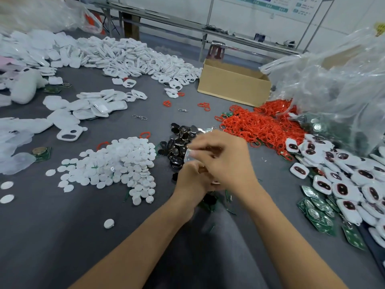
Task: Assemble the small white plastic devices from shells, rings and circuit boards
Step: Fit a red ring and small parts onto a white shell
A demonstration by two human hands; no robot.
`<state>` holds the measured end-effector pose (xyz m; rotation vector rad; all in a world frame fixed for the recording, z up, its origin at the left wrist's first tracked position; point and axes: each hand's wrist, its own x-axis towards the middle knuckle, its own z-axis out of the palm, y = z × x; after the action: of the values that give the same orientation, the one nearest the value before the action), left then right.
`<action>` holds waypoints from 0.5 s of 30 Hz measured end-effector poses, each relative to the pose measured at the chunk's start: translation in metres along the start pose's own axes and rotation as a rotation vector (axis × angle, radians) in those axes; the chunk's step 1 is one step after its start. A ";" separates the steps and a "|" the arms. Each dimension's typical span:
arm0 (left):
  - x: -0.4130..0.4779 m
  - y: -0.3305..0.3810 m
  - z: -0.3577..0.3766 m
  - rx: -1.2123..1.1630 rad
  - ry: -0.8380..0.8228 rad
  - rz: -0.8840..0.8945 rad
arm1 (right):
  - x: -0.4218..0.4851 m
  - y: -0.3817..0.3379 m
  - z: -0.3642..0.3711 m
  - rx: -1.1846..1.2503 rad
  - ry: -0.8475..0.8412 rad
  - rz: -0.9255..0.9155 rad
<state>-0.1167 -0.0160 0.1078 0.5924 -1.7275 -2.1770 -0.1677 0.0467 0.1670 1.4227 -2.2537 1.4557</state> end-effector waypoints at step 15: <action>-0.006 0.011 0.000 -0.216 -0.017 -0.056 | -0.047 0.039 -0.033 0.128 0.097 0.198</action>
<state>-0.1121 -0.0160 0.1196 0.5741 -1.4726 -2.3735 -0.1830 0.1064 0.1342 1.1572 -2.3345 1.7168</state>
